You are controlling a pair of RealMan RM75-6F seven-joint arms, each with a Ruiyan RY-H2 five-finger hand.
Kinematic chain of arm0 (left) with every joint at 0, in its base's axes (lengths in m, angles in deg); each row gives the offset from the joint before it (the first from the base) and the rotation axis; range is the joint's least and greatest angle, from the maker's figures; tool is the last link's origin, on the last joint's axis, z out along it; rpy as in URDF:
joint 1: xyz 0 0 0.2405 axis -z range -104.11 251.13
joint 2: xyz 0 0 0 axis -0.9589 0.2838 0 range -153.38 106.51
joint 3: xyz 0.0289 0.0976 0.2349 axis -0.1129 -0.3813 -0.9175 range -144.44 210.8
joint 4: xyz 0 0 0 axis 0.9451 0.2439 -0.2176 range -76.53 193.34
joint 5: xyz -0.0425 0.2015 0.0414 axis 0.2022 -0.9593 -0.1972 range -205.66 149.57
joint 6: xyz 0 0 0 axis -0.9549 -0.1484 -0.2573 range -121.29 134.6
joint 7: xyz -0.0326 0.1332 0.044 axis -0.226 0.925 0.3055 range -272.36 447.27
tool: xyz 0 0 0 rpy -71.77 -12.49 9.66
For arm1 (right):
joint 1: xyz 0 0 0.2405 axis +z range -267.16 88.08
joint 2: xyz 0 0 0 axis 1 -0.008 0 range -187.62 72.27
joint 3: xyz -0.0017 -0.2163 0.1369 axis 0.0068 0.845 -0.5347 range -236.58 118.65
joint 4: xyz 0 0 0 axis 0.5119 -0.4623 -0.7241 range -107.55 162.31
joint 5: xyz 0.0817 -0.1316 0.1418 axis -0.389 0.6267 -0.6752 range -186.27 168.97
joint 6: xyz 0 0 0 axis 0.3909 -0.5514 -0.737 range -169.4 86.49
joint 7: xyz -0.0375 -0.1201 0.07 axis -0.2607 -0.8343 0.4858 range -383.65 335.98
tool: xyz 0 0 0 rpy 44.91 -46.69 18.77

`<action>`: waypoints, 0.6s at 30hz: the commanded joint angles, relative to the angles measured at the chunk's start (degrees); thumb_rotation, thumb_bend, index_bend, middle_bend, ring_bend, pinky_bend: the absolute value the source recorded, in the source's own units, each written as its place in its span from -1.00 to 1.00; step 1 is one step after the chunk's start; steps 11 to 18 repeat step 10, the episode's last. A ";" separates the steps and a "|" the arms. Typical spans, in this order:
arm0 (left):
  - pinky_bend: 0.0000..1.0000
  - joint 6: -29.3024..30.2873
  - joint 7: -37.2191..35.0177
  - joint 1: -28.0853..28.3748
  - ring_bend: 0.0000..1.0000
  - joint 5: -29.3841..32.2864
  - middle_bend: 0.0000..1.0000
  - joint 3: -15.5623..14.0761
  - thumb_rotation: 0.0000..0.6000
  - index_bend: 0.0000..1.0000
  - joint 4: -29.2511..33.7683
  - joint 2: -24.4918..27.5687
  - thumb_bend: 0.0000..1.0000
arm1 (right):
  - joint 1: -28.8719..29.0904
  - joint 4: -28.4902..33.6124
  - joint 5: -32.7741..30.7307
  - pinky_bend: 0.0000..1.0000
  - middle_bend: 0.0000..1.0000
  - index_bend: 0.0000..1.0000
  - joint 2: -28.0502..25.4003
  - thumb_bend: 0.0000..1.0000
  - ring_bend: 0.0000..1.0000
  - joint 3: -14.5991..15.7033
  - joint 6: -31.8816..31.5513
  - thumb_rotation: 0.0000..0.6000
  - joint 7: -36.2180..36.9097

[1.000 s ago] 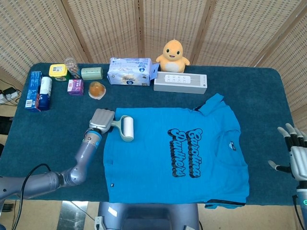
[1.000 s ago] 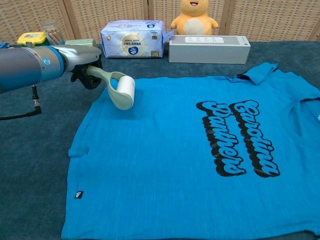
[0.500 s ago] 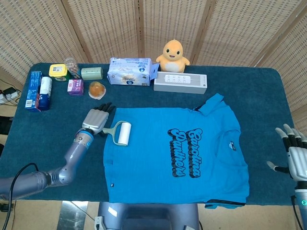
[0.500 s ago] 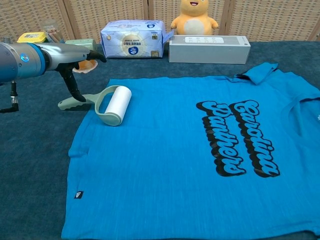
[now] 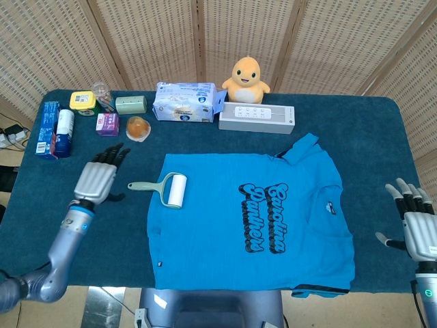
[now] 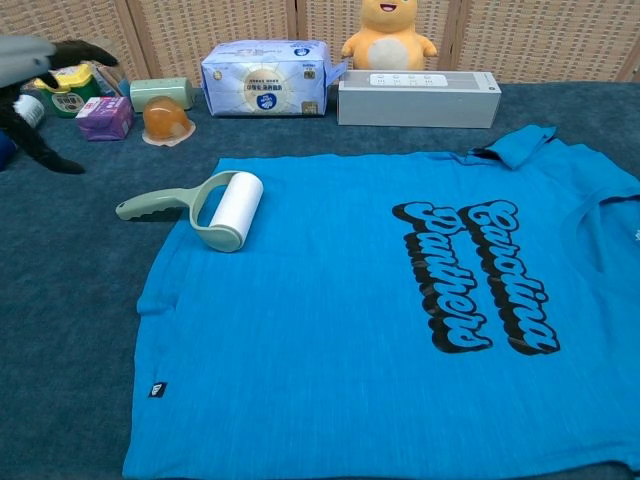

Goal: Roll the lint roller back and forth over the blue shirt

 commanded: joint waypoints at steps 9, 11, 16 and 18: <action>-0.76 33.42 -16.99 -26.83 -1.00 -23.32 -1.00 -12.70 1.00 -1.00 -2.42 4.48 -0.79 | -1.22 0.02 3.86 -1.00 -1.00 -0.77 1.77 -1.00 -1.00 0.90 -5.03 1.00 -4.73; -0.76 33.90 -17.36 -27.54 -1.00 -23.98 -1.00 -12.99 1.00 -1.00 -2.16 4.89 -0.79 | -1.35 0.09 3.96 -1.00 -1.00 -0.77 1.83 -1.00 -1.00 0.91 -5.34 1.00 -4.92; -0.76 33.90 -17.36 -27.54 -1.00 -23.98 -1.00 -12.99 1.00 -1.00 -2.16 4.89 -0.79 | -1.35 0.09 3.96 -1.00 -1.00 -0.77 1.83 -1.00 -1.00 0.91 -5.34 1.00 -4.92; -0.76 33.90 -17.36 -27.54 -1.00 -23.98 -1.00 -12.99 1.00 -1.00 -2.16 4.89 -0.79 | -1.35 0.09 3.96 -1.00 -1.00 -0.77 1.83 -1.00 -1.00 0.91 -5.34 1.00 -4.92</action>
